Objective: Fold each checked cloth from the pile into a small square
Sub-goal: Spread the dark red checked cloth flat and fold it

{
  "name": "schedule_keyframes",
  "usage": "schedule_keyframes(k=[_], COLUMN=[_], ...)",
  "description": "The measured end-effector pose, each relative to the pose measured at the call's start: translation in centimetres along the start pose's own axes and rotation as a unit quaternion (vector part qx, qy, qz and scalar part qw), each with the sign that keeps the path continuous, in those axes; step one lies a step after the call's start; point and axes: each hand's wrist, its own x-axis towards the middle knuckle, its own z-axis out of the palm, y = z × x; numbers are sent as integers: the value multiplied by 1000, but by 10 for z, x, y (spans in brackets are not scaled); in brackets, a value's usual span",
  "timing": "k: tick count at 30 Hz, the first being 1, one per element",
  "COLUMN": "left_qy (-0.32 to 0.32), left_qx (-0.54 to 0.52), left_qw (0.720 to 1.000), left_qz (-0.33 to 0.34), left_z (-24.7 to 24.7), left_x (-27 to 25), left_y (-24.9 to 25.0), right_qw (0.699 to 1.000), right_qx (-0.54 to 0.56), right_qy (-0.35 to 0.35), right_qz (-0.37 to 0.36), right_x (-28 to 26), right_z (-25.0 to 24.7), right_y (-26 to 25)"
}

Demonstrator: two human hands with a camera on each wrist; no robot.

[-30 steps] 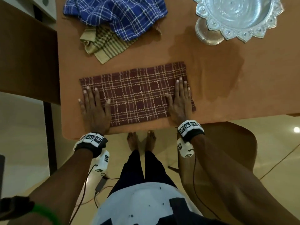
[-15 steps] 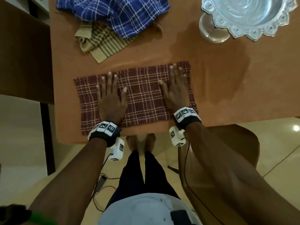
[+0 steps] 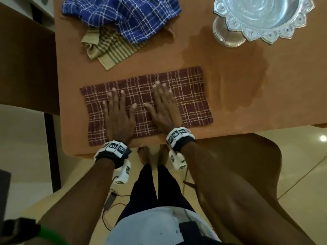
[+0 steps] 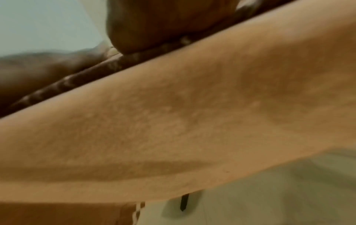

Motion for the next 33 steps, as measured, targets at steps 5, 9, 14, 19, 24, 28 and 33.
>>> schedule_keyframes(k=[5, 9, 14, 19, 24, 28, 33], left_qy=[22, 17, -12, -24, 10, -82, -180], left_qx=[10, 10, 33, 58, -45, -119, -82], left_qw=[998, 1000, 999, 998, 994, 973, 955], left_qz=[-52, -20, 30, 23, 95, 180, 221], left_z=[-19, -21, -28, -43, -51, -46, -38], left_x=[-7, -11, -9, 1, 15, 36, 60], left_y=[-38, -50, -78, -67, 10, 86, 159], right_qw=[996, 998, 999, 997, 940, 929, 918], right_qx=[0, -1, -2, 0, -55, -28, 31], right_qy=[26, 31, 14, 4, 54, 6, -68], right_qz=[85, 61, 46, 81, 333, 369, 388], right_x=[-16, -26, -26, -24, -37, -42, -39], right_z=[-37, -50, -57, -64, -90, -102, -116], right_y=[59, 84, 88, 91, 88, 85, 94])
